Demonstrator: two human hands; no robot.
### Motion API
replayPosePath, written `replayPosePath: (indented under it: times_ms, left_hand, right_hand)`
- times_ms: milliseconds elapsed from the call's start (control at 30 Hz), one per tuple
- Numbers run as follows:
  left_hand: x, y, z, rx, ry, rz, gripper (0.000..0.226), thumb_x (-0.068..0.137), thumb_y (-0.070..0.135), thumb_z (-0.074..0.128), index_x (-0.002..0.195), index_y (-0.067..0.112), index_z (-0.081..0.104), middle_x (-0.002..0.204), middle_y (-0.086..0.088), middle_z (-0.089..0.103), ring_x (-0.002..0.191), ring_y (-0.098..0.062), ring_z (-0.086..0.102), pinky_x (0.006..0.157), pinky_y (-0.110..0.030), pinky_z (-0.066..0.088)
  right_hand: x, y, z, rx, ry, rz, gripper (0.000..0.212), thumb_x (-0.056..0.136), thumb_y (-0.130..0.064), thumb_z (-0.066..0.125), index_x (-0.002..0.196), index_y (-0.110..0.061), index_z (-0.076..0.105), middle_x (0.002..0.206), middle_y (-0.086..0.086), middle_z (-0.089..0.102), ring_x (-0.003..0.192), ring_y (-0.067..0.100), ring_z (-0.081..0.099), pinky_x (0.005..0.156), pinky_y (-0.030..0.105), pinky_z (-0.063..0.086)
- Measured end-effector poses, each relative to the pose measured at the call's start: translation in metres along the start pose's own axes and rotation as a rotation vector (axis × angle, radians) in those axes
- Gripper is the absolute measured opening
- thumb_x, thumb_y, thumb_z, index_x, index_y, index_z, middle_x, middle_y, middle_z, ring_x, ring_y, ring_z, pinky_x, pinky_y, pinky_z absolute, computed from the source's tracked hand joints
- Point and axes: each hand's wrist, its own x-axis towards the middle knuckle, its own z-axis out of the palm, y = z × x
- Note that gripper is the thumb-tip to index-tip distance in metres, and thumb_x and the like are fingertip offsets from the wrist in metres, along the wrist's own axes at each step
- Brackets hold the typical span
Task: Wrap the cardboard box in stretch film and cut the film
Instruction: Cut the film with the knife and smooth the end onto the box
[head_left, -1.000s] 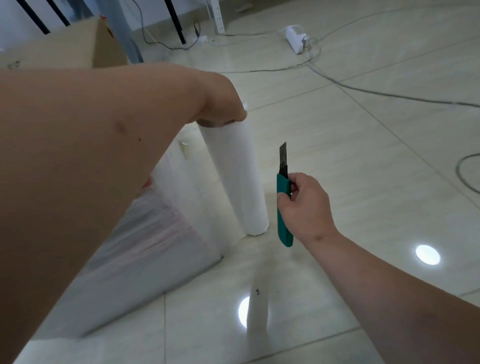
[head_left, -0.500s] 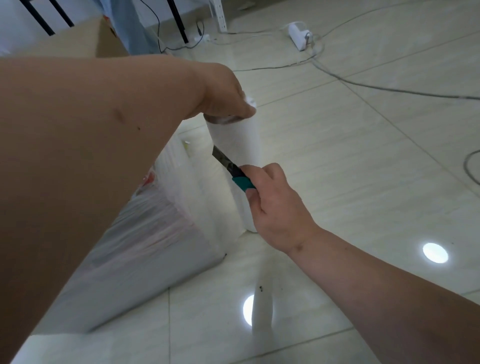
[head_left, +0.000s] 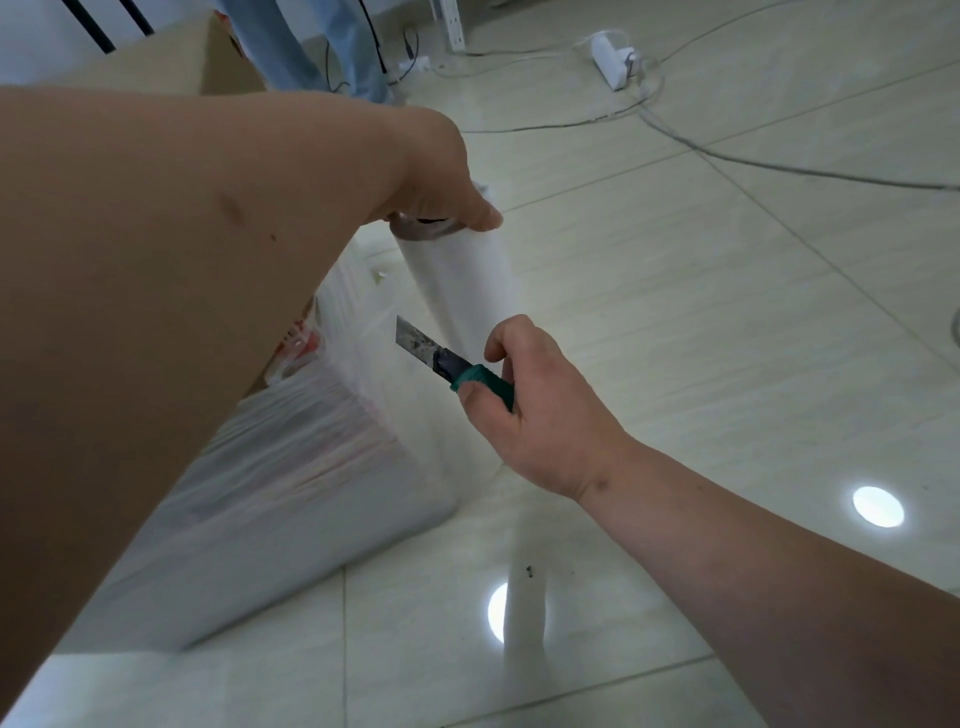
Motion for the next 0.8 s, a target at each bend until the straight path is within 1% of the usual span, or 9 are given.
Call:
replayPosePath:
  times_ms: [133,233,300,367,467,533,600,700,800]
  left_hand:
    - [0.001,-0.001,0.002,0.039,0.006,0.009,0.063,0.086,0.059,0.057,0.117,0.006,0.067,0.115,-0.014,0.066,0.106,-0.032,0.06,0.093,-0.042,0.042]
    - [0.004,-0.001,0.003,0.051,0.01,0.01,0.062,0.085,0.06,0.056,0.116,0.007,0.067,0.112,-0.013,0.067,0.103,-0.033,0.06,0.093,-0.043,0.044]
    - [0.006,-0.002,0.003,0.049,0.001,0.008,0.064,0.084,0.06,0.057,0.117,0.006,0.066,0.113,-0.014,0.066,0.102,-0.034,0.06,0.094,-0.044,0.046]
    - [0.007,-0.003,0.002,0.058,-0.019,0.004,0.065,0.084,0.061,0.058,0.117,0.005,0.066,0.113,-0.014,0.066,0.101,-0.034,0.062,0.091,-0.043,0.048]
    - [0.005,-0.003,-0.001,0.063,-0.039,0.01,0.065,0.082,0.062,0.06,0.115,0.006,0.065,0.109,-0.013,0.067,0.097,-0.031,0.063,0.085,-0.04,0.05]
    - [0.003,-0.002,-0.002,0.09,-0.041,0.016,0.065,0.082,0.062,0.059,0.115,0.007,0.063,0.109,-0.013,0.066,0.097,-0.032,0.063,0.086,-0.041,0.05]
    - [0.001,0.0,-0.003,0.113,-0.039,0.02,0.068,0.083,0.062,0.058,0.124,0.008,0.059,0.118,-0.014,0.062,0.105,-0.034,0.06,0.091,-0.044,0.05]
    - [-0.005,0.004,-0.003,0.087,-0.043,0.037,0.071,0.088,0.055,0.057,0.147,0.021,0.039,0.141,-0.011,0.047,0.12,-0.037,0.052,0.1,-0.048,0.046]
    - [-0.009,0.004,-0.003,0.077,-0.044,0.055,0.065,0.089,0.054,0.056,0.146,0.027,0.04,0.141,-0.008,0.047,0.116,-0.036,0.054,0.1,-0.049,0.046]
  right_hand:
    - [0.001,-0.003,0.004,0.053,0.027,-0.016,0.018,0.091,-0.037,0.053,0.093,-0.023,0.041,0.088,-0.003,0.043,0.071,0.02,0.049,0.065,0.035,0.046]
    - [0.007,-0.001,0.005,0.083,0.039,0.02,0.021,0.095,-0.035,0.052,0.086,-0.019,0.042,0.084,0.0,0.047,0.069,0.013,0.044,0.059,0.027,0.039]
    - [0.009,0.001,0.004,0.094,0.041,0.046,0.023,0.098,-0.035,0.05,0.087,-0.015,0.045,0.078,-0.002,0.048,0.067,0.012,0.043,0.058,0.027,0.035]
    - [0.008,0.002,0.004,0.092,0.032,0.052,0.024,0.099,-0.034,0.048,0.09,-0.011,0.048,0.075,-0.003,0.048,0.066,0.013,0.044,0.058,0.029,0.037]
    - [0.008,0.001,0.006,0.067,0.023,0.039,0.025,0.101,-0.033,0.044,0.095,-0.01,0.051,0.077,-0.003,0.052,0.069,0.015,0.048,0.062,0.033,0.04]
    - [0.01,-0.002,0.008,0.054,0.028,0.037,0.025,0.102,-0.033,0.041,0.097,-0.01,0.052,0.08,-0.002,0.053,0.072,0.018,0.05,0.065,0.035,0.041]
    - [0.013,-0.004,0.01,0.046,0.035,0.036,0.026,0.102,-0.033,0.039,0.097,-0.011,0.052,0.082,0.0,0.055,0.074,0.019,0.052,0.065,0.035,0.042]
    - [0.015,-0.006,0.013,0.04,0.044,0.033,0.027,0.103,-0.033,0.036,0.098,-0.011,0.052,0.082,0.002,0.058,0.075,0.022,0.055,0.066,0.037,0.044]
    - [0.015,-0.003,0.017,0.05,0.052,0.022,0.023,0.104,-0.03,0.034,0.103,-0.013,0.05,0.075,-0.004,0.054,0.07,0.021,0.055,0.061,0.034,0.042]
